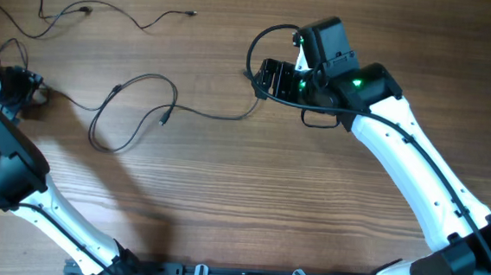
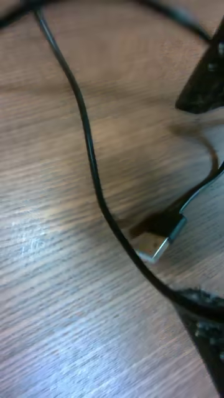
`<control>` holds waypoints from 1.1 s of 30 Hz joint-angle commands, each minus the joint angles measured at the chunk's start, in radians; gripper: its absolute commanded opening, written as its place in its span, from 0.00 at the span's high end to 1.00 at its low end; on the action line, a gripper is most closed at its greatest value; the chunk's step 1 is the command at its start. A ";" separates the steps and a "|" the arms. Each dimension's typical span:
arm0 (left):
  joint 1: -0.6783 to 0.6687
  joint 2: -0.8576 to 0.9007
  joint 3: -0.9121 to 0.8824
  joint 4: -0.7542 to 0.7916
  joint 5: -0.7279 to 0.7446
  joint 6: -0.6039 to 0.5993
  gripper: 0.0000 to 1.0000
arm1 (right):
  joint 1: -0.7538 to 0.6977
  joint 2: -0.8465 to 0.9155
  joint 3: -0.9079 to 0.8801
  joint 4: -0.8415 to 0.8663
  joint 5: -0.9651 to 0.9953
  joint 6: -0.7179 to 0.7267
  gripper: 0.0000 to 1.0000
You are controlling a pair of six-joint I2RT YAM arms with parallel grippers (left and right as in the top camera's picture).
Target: Untangle cables
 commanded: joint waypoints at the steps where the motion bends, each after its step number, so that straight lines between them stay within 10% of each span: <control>1: 0.006 -0.169 0.032 0.010 0.206 -0.110 0.00 | 0.001 0.011 0.002 0.009 -0.012 -0.026 0.00; 8: -0.041 -0.525 0.031 -0.110 0.605 -0.097 0.00 | 0.001 0.011 0.002 0.025 -0.012 -0.035 0.00; 15: -0.083 -0.617 0.031 -0.327 0.952 0.267 0.00 | 0.001 0.011 0.002 0.053 -0.013 -0.017 0.00; 23: -0.083 -0.834 0.031 -0.477 0.772 0.310 0.00 | 0.001 0.011 0.002 0.070 -0.013 -0.016 0.00; 28: -0.021 -0.873 0.029 -0.518 0.466 0.012 0.00 | 0.005 0.011 0.002 0.076 -0.070 -0.020 0.00; 33: 0.020 -0.851 0.027 -0.575 0.443 -0.004 0.00 | 0.077 0.032 0.002 0.074 -0.124 -0.021 0.00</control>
